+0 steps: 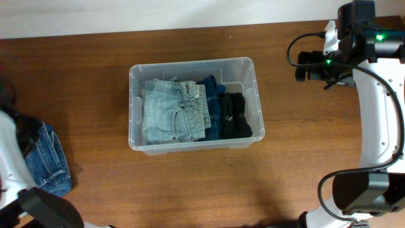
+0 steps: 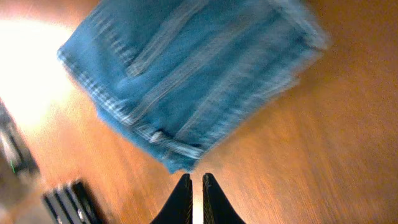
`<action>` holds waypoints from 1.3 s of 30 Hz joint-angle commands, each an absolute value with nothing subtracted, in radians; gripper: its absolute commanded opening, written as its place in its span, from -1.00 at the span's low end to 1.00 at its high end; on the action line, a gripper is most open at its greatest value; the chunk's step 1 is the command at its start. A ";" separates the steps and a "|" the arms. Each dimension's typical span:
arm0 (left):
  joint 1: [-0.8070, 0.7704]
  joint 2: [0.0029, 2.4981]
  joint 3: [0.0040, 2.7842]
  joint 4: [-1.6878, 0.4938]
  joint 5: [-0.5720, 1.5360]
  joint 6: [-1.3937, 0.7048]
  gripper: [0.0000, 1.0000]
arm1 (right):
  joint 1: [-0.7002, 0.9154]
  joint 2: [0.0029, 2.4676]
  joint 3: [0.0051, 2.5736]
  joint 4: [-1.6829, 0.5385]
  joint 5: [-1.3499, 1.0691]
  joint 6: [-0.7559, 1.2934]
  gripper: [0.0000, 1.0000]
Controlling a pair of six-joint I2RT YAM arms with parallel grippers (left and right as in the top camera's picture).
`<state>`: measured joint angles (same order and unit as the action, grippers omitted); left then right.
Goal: Pack container
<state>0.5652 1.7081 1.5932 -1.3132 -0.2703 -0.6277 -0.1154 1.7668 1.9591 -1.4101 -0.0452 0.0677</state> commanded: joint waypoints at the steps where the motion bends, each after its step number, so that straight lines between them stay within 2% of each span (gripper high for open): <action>1: 0.652 1.686 1.517 -1.322 -0.286 -0.823 -0.84 | -0.119 1.758 1.966 -1.410 -0.041 0.068 0.97; 10: 0.819 1.686 1.370 -1.242 -0.298 -0.894 -0.84 | -0.119 1.758 1.966 -1.410 -0.041 0.068 0.97; 18: 0.842 1.686 1.232 -1.142 -0.305 -0.893 -0.85 | -0.119 1.758 1.966 -1.410 -0.041 0.068 0.97; 25: 0.842 1.686 1.159 -1.066 -0.315 -0.893 -0.74 | -0.119 1.758 1.966 -1.410 -0.041 0.068 0.97; 28: 0.842 1.686 1.159 -1.065 -0.315 -0.893 -0.64 | -0.119 1.758 1.966 -1.410 -0.041 0.068 0.97; 31: 0.842 1.686 1.159 -1.065 -0.311 -0.894 -0.36 | -0.119 1.758 1.966 -1.410 -0.041 0.068 0.97; 32: 0.842 1.686 1.159 -1.065 -0.310 -0.894 -0.07 | -0.119 1.758 1.966 -1.410 -0.041 0.068 0.97; 33: 0.842 1.686 1.159 -1.065 -0.311 -0.894 0.47 | -0.119 1.758 1.966 -1.410 -0.041 0.068 0.97; 35: 0.842 1.686 1.159 -1.065 -0.311 -0.894 0.98 | -0.119 1.758 1.966 -1.410 -0.041 0.068 0.97; 39: 0.842 1.686 1.159 -1.055 -0.311 -0.894 0.98 | -0.119 1.758 1.966 -1.410 -0.041 0.068 0.97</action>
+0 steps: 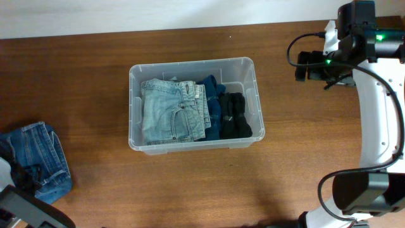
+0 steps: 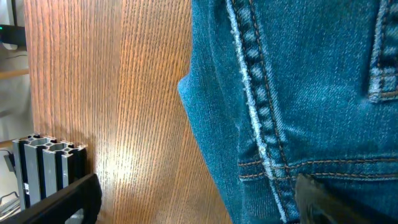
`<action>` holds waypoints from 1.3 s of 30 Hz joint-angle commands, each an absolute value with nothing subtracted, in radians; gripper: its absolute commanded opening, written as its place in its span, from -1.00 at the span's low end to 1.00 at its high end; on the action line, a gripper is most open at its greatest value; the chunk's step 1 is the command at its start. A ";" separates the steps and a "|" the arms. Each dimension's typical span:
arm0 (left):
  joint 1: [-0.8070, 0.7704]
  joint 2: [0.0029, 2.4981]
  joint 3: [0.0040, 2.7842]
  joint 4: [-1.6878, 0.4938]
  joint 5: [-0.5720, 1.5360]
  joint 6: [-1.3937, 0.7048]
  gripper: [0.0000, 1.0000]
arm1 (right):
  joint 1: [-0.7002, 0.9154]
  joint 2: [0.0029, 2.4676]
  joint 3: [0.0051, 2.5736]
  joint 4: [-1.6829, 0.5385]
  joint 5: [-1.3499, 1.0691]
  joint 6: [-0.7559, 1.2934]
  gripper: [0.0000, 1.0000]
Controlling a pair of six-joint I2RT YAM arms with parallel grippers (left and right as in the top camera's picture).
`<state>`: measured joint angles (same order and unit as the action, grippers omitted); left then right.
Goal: Pack container
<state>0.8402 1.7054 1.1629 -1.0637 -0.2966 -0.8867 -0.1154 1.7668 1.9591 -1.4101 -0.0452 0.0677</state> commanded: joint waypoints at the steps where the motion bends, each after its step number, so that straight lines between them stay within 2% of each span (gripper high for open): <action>1: 0.842 1.686 1.159 -1.051 -0.311 -0.894 0.98 | -0.119 1.758 1.966 -1.410 -0.041 0.068 0.97; 21: 0.842 1.676 1.159 -0.936 -0.288 -0.892 0.99 | -0.119 1.758 1.966 -1.410 -0.041 0.068 0.97; 26: 0.842 1.631 1.160 -0.867 -0.270 -0.754 0.98 | -0.119 1.758 1.966 -1.410 -0.041 0.068 0.97; 31: 0.842 1.591 1.160 -0.791 -0.270 -0.513 0.98 | -0.119 1.758 1.965 -1.410 -0.041 0.068 0.97; 34: 0.842 1.589 1.160 -0.774 -0.268 -0.491 0.97 | -0.119 1.758 1.966 -1.410 -0.041 0.068 0.97; 35: 0.842 1.589 1.160 -0.774 -0.265 -0.491 0.91 | -0.119 1.758 1.966 -1.410 -0.041 0.068 0.97; 36: 0.842 1.589 1.160 -0.774 -0.265 -0.491 0.57 | -0.119 1.758 1.966 -1.410 -0.041 0.068 0.97; 37: 0.842 1.589 1.160 -0.773 -0.266 -0.491 -0.44 | -0.119 1.758 1.966 -1.409 -0.041 0.068 0.97; 38: 0.842 1.589 1.160 -0.769 -0.265 -0.491 -0.99 | -0.119 1.758 1.966 -1.410 -0.041 0.068 0.97; 39: 0.842 1.589 1.160 -0.763 -0.267 -0.491 -0.99 | -0.119 1.758 1.966 -1.410 -0.041 0.068 0.97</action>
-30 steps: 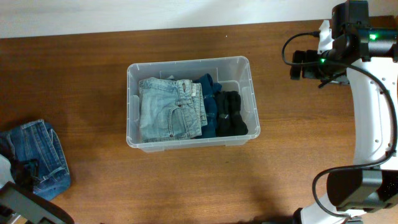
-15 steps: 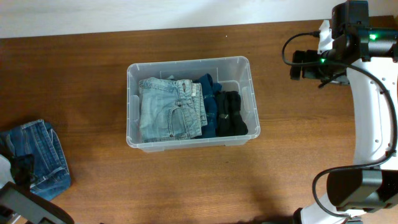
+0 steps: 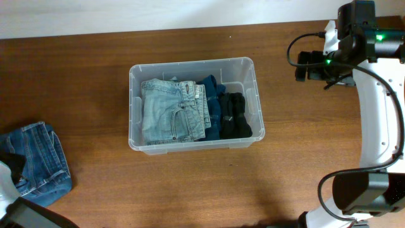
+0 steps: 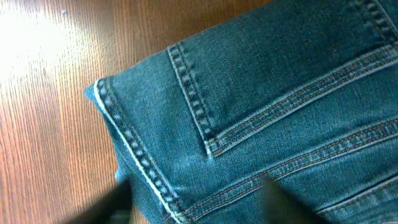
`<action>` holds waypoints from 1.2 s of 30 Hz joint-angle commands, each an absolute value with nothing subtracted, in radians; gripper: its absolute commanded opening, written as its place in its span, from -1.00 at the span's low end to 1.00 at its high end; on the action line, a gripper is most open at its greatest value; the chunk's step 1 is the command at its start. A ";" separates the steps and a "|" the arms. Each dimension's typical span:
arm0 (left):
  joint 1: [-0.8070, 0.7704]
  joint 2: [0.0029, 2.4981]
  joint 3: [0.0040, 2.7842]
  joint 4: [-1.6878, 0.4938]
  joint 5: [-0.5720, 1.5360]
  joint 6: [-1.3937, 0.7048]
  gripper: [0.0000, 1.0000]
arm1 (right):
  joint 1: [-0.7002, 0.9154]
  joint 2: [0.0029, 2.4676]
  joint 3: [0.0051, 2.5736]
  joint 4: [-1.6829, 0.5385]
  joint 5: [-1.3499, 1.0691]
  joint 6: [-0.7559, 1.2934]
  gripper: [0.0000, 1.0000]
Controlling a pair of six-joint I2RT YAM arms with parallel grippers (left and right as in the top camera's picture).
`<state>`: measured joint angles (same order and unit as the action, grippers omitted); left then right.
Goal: Pack container
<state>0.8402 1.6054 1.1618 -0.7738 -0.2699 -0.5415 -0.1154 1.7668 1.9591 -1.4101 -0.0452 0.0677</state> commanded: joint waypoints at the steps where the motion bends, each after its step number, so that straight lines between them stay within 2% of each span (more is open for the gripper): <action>1: 0.842 1.589 1.160 -0.756 -0.270 -0.491 -0.99 | -0.119 1.758 1.966 -1.410 -0.041 0.068 0.97; 13: 0.842 1.605 1.160 -0.557 -0.291 -0.262 -0.99 | -0.119 1.758 1.965 -1.410 -0.041 0.068 0.97; 23: 0.862 1.702 1.160 -0.486 -0.452 -0.259 -0.99 | -0.119 1.758 1.966 -1.410 -0.041 0.068 0.97; 32: 0.952 1.779 1.160 -0.408 -0.444 -0.260 -0.99 | -0.119 1.758 1.966 -1.410 -0.041 0.068 0.97; 36: 0.990 1.828 1.160 -0.361 -0.355 -0.260 -0.99 | -0.119 1.758 1.966 -1.410 -0.041 0.068 0.97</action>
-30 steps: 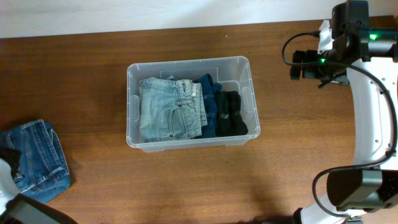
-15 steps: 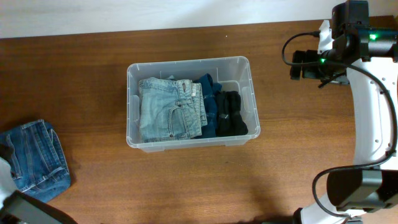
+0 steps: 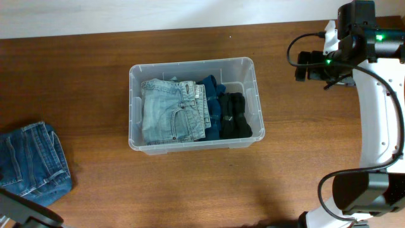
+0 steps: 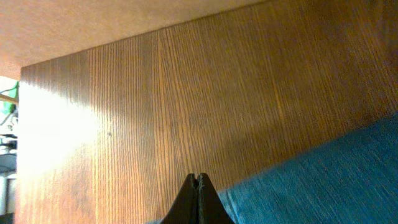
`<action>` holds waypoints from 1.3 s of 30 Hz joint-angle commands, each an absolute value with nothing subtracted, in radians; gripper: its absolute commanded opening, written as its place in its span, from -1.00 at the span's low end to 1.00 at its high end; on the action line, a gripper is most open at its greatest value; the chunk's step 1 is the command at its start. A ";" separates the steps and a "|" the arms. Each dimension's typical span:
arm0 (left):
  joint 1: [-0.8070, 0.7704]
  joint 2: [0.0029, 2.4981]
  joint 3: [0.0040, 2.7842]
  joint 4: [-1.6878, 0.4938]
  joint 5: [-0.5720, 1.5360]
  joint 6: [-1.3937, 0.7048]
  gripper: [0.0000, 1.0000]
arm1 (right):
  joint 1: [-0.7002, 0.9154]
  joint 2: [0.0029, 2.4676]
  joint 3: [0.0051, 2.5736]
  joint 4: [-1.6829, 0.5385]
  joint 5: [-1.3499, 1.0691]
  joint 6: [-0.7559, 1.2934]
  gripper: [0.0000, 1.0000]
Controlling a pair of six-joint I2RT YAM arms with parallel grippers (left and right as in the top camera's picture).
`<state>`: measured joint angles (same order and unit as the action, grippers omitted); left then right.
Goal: Pack container
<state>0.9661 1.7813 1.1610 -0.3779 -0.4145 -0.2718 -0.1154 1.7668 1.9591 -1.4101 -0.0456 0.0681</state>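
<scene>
A clear plastic container [image 3: 255, 95] stands mid-table, holding folded light-wash jeans [image 3: 172, 113], a dark blue garment [image 3: 214, 104] and a black one [image 3: 235, 115]. Folded blue jeans [image 3: 35, 161] lie flat at the table's left edge, and their denim [image 4: 317, 177] fills the lower right of the left wrist view. My left gripper [image 4: 198, 182] is shut just beside that denim, fingertips pressed together with no cloth showing between them. Overhead it is hidden, only the left arm [image 3: 22, 214] showing at the bottom left corner. My right gripper [image 3: 304, 66] hovers far right, away from the container.
Bare wood table [image 3: 190, 190] surrounds the container. The table's edge [image 4: 124, 40] runs close beyond the left gripper. The right arm's white links [image 3: 380, 120] run down the right side.
My left gripper was open low over the blue jeans. Now it is shut and sits off their near corner, facing the table edge. The jeans lie where they were. The right arm is unmoved.
First my left gripper was shut above the folded blue jeans. Then it stood wide open right down on the denim, and stayed open over a back pocket. Now it is shut beside the jeans, which still lie flat at the left. The container's contents are unchanged.
</scene>
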 commanded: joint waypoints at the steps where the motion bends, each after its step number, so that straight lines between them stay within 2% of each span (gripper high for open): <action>1: 0.998 1.846 1.160 -0.352 -0.324 -0.260 -0.99 | -0.119 1.758 1.966 -1.409 -0.041 0.068 0.97; 9: 1.004 1.950 1.160 -0.343 -0.198 -0.259 -0.99 | -0.119 1.758 1.966 -1.410 -0.041 0.068 0.97; 20: 1.002 1.961 1.160 -0.465 0.278 -0.261 -0.99 | -0.119 1.758 1.966 -1.410 -0.041 0.068 0.97; 29: 1.002 1.910 1.160 -0.534 0.285 -0.275 -0.94 | -0.119 1.758 1.966 -1.410 -0.041 0.068 0.97; 39: 1.002 1.745 1.160 -0.669 0.286 -0.305 -0.98 | -0.119 1.758 1.966 -1.410 -0.041 0.068 0.97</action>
<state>1.0142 1.8057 1.1725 -0.6407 0.2375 -0.2775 -0.1154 1.7668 1.9591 -1.4101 -0.0456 0.0677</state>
